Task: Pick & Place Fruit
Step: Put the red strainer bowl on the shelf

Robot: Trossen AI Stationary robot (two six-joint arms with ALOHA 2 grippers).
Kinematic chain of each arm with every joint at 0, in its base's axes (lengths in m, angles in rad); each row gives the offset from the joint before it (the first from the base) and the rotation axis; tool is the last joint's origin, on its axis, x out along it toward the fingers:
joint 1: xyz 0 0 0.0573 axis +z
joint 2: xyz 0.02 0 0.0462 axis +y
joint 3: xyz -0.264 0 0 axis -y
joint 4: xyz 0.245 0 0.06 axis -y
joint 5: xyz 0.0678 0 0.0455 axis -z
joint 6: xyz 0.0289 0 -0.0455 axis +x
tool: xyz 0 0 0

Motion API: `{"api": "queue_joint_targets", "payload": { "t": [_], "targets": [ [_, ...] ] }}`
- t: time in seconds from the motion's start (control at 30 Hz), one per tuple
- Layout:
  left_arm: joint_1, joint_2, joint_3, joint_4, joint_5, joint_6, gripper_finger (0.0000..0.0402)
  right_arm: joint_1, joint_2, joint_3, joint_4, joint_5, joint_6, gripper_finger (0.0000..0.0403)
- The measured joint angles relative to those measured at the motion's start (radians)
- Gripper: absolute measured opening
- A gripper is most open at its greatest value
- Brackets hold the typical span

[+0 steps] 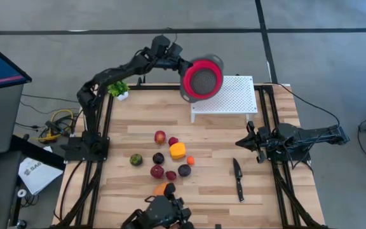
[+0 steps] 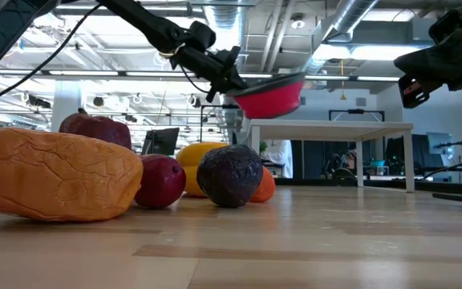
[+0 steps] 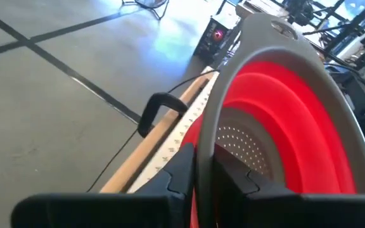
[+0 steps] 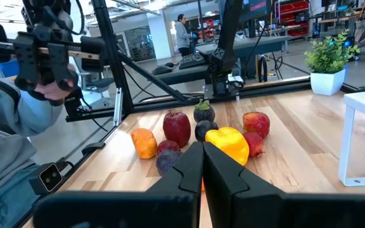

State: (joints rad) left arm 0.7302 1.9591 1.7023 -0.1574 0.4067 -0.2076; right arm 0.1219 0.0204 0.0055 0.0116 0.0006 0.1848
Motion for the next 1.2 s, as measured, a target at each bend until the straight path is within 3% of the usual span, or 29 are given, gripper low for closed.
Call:
{"api": "queue_joint_targets", "payload": {
  "t": [0.3, 0.6, 1.2],
  "targets": [
    [-0.013, 0.001, -0.022, 0.006, -0.131, 0.016, 0.0034, 0.000, 0.000, 0.000, 0.000, 0.000, 0.000, 0.0006],
    [-0.017, 0.010, -0.022, 0.024, -0.138, 0.044, 0.0037, 0.000, 0.000, 0.000, 0.000, 0.000, 0.000, 0.0006],
    [-0.025, 0.065, -0.022, 0.194, -0.118, 0.045, 0.0179, 0.000, 0.000, 0.000, 0.000, 0.000, 0.000, 0.0006]
  ]
}}
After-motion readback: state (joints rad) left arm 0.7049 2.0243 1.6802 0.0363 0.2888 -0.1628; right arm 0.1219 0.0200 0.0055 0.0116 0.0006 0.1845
